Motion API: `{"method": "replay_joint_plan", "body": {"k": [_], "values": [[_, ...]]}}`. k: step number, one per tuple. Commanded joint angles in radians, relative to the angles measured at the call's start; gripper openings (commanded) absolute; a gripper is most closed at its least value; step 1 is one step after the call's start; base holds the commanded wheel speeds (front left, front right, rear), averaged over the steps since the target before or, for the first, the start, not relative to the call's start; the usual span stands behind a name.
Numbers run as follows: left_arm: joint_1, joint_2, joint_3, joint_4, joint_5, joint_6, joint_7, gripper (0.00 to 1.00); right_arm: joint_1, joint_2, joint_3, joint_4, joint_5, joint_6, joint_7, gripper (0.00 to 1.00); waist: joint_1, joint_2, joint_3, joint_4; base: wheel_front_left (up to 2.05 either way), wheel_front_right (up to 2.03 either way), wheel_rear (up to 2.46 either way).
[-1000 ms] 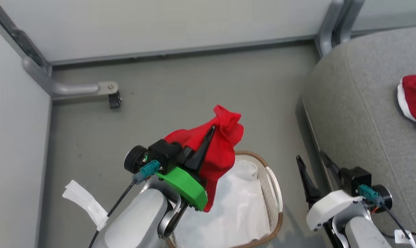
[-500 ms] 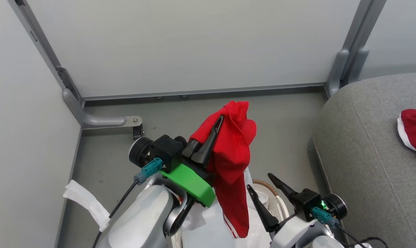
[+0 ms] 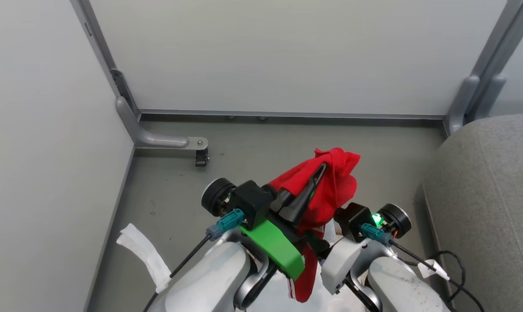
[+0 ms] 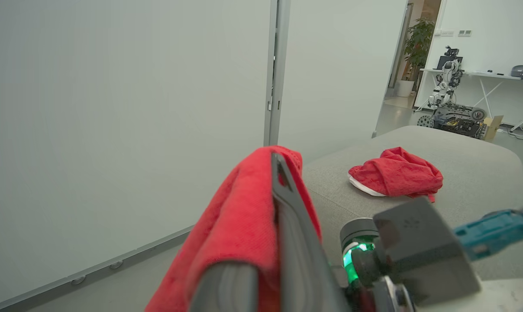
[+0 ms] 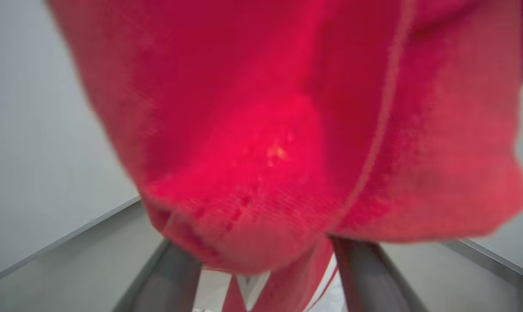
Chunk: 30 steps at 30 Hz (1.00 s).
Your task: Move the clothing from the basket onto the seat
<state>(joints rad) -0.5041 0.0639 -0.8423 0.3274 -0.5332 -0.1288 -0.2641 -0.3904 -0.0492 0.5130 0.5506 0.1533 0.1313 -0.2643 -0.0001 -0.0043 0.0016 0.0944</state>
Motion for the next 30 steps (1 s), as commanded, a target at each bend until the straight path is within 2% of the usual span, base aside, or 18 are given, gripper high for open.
{"method": "replay_joint_plan", "body": {"k": [1,5,6,7,11,14,21,30], "values": [[-0.019,-0.004,-0.004,-0.001,-0.008,-0.002,0.000,0.00,-0.015,-0.004,-0.003,0.017,0.025,-0.001,0.000,0.00,0.0001,0.0043,0.000,0.031,0.00,0.00,0.00],[-0.010,-0.005,0.015,0.015,-0.002,-0.002,0.000,0.00,-0.024,-0.004,-0.002,0.019,0.063,-0.001,0.000,0.00,0.0001,0.0043,0.005,0.031,0.00,0.00,0.00],[0.000,-0.003,0.024,0.021,0.003,-0.002,0.000,0.32,-0.016,-0.004,-0.004,0.017,0.072,-0.001,0.000,0.00,0.0001,0.0043,0.007,0.023,0.00,0.00,0.00],[0.006,-0.002,0.033,0.026,0.009,-0.002,0.000,1.00,-0.009,-0.004,-0.007,0.017,0.077,-0.001,0.000,0.00,0.0001,0.0043,0.008,0.017,0.00,0.00,0.00],[0.034,0.001,0.073,0.042,0.031,-0.002,0.000,1.00,0.025,-0.005,-0.033,0.001,0.086,-0.001,0.000,0.00,0.0001,0.0043,0.013,-0.037,0.00,0.00,0.00],[0.041,0.018,0.089,0.060,0.073,-0.002,0.000,1.00,0.052,-0.006,-0.094,-0.012,0.094,-0.001,0.000,0.00,0.0001,0.0043,0.028,-0.103,0.00,0.00,0.00],[0.067,0.022,0.128,0.074,0.113,-0.002,0.000,1.00,0.079,-0.005,-0.250,-0.085,0.043,-0.001,0.000,0.00,0.0001,0.0043,0.083,-0.312,0.00,0.00,0.00],[0.067,0.027,0.131,0.073,0.119,-0.002,0.000,1.00,0.091,-0.006,-0.342,-0.165,0.038,-0.001,0.000,0.00,0.0001,0.0043,0.136,-0.543,0.00,0.00,0.00]]}}
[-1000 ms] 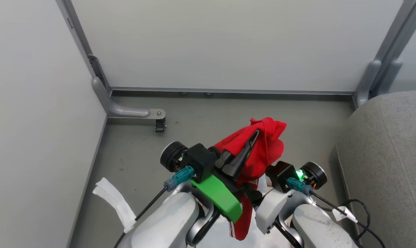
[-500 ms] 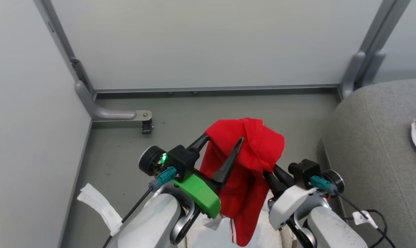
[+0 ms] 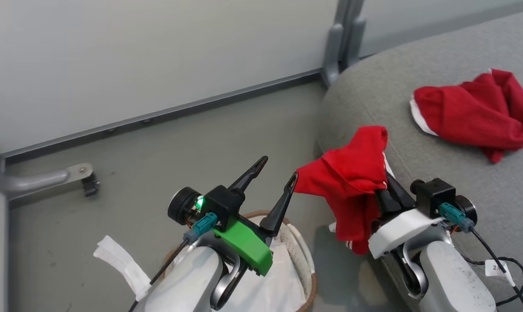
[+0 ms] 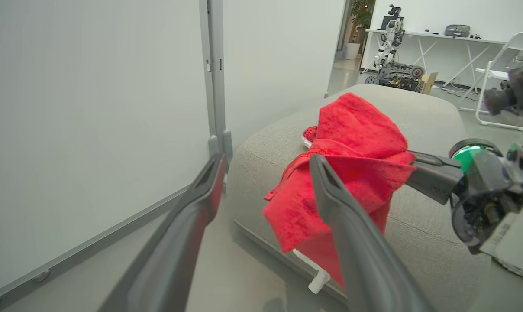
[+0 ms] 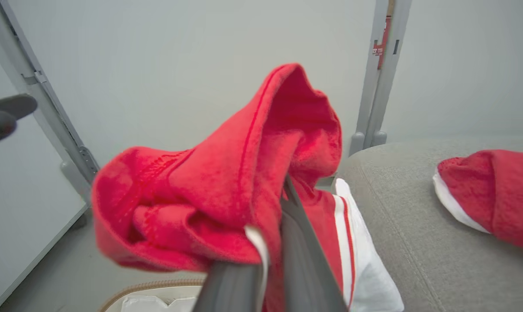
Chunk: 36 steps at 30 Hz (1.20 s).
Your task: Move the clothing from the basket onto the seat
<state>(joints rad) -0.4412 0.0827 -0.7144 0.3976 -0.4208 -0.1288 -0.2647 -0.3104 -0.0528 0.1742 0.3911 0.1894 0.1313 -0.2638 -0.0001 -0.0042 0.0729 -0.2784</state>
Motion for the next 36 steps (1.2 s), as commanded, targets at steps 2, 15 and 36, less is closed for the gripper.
{"method": "replay_joint_plan", "body": {"k": [2,15,36], "values": [[0.002,0.010,0.007,0.004,0.006,-0.002,0.001,1.00,0.002,-0.001,-0.002,-0.011,-0.003,-0.001,-0.001,0.00,0.0001,0.0042,0.075,-0.208,0.00,0.00,0.00],[-0.042,0.025,-0.032,0.019,-0.008,-0.002,0.001,1.00,-0.298,-0.175,0.033,0.051,-0.032,-0.001,-0.001,0.00,0.0001,0.0042,0.202,-0.239,0.00,0.00,0.00],[-0.213,0.139,-0.068,-0.012,0.004,-0.002,0.001,1.00,-0.745,-0.452,-0.401,0.480,-0.235,-0.001,0.014,0.00,0.0001,0.0042,0.593,-0.030,0.00,0.00,0.00]]}}
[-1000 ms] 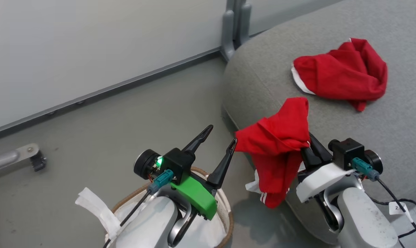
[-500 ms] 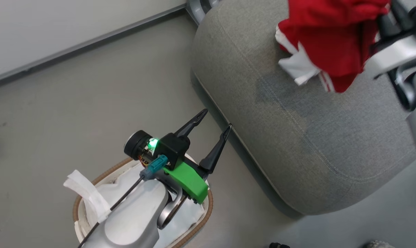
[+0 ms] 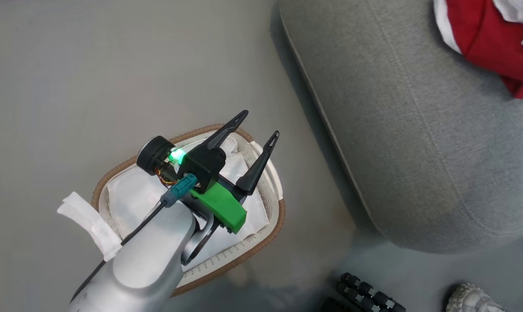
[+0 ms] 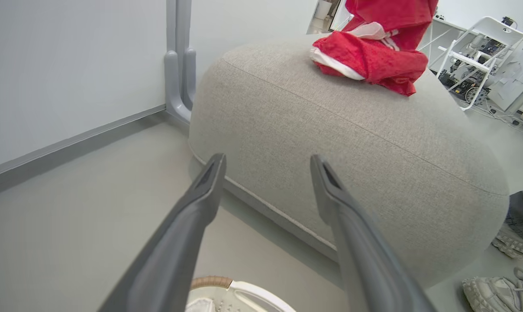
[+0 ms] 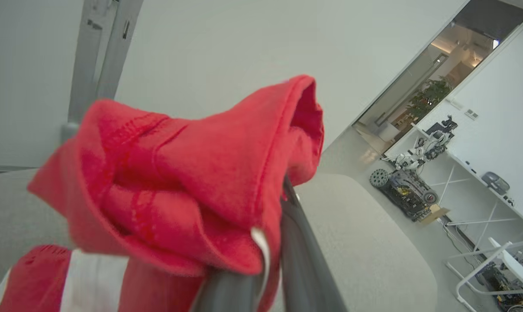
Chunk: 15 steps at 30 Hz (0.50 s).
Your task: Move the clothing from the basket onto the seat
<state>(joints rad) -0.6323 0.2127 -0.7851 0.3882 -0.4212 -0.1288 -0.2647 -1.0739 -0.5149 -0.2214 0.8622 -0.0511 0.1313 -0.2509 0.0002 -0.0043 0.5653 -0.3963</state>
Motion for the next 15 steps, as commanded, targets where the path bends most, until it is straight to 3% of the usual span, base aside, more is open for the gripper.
{"method": "replay_joint_plan", "body": {"k": [1,8,9,10,15], "values": [[-0.025,0.010,0.004,-0.004,0.003,-0.002,0.001,1.00,0.028,0.016,-0.031,0.028,0.004,-0.001,0.000,0.00,-0.0002,0.0043,0.109,0.093,0.00,0.00,0.00],[-0.027,0.016,0.051,-0.004,0.007,-0.002,0.001,1.00,0.126,0.071,-0.150,0.162,-0.014,-0.001,-0.010,0.01,-0.0002,0.0043,0.123,0.110,0.00,0.00,0.00],[-0.026,0.016,0.060,-0.002,0.009,-0.002,0.001,1.00,0.136,0.075,-0.161,0.166,-0.014,-0.001,-0.012,0.36,-0.0002,0.0043,0.119,0.110,0.00,0.00,0.00],[-0.021,0.016,0.071,0.001,0.010,-0.002,0.001,1.00,0.150,0.083,-0.172,0.168,-0.016,-0.001,-0.013,1.00,-0.0002,0.0043,0.111,0.110,0.00,0.00,0.00],[0.020,0.007,0.137,0.021,0.014,-0.002,0.001,1.00,0.223,0.122,-0.202,0.090,-0.014,-0.001,-0.014,1.00,-0.0002,0.0043,0.048,0.109,0.00,0.00,0.00]]}}
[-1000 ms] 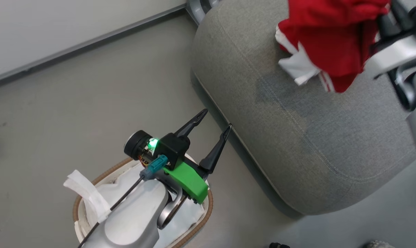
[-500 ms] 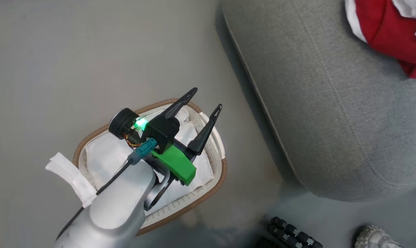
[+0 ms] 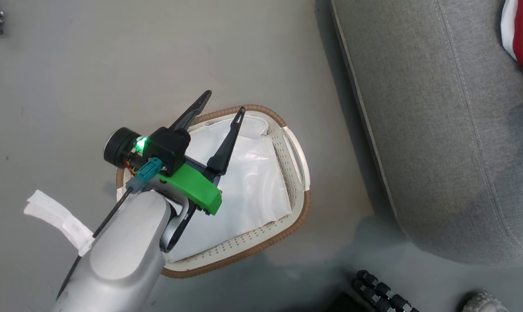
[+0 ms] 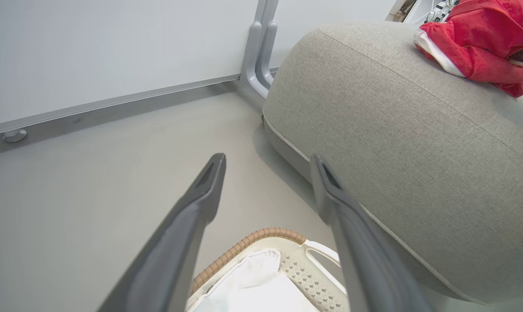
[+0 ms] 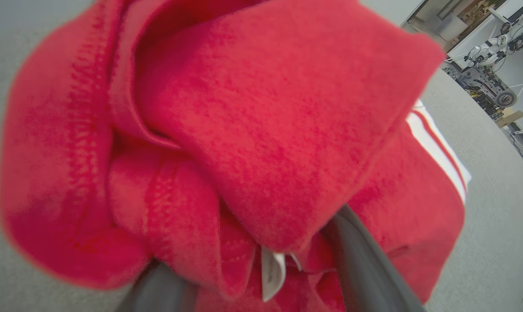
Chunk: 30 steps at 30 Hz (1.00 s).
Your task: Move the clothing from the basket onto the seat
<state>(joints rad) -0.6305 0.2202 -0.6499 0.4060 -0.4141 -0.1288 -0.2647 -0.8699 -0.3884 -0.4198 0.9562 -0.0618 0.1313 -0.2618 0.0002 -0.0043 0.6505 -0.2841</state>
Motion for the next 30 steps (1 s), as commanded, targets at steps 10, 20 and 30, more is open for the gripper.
{"method": "replay_joint_plan", "body": {"k": [10,20,30], "values": [[0.155,-0.038,0.161,0.031,0.016,-0.002,0.001,1.00,0.296,0.106,0.041,-0.321,0.053,-0.001,-0.003,1.00,-0.0002,0.0043,-0.238,0.032,0.00,0.00,0.00],[0.288,-0.080,0.392,0.020,0.087,0.010,0.001,1.00,0.480,0.219,0.213,-0.611,0.203,-0.001,-0.003,1.00,-0.0002,0.0043,-0.383,0.149,0.00,0.00,0.00],[0.416,-0.129,0.636,-0.013,0.203,0.039,0.001,1.00,0.534,0.310,0.339,-0.617,0.259,-0.001,-0.003,1.00,-0.0002,0.0043,-0.463,0.271,0.00,0.00,0.00]]}}
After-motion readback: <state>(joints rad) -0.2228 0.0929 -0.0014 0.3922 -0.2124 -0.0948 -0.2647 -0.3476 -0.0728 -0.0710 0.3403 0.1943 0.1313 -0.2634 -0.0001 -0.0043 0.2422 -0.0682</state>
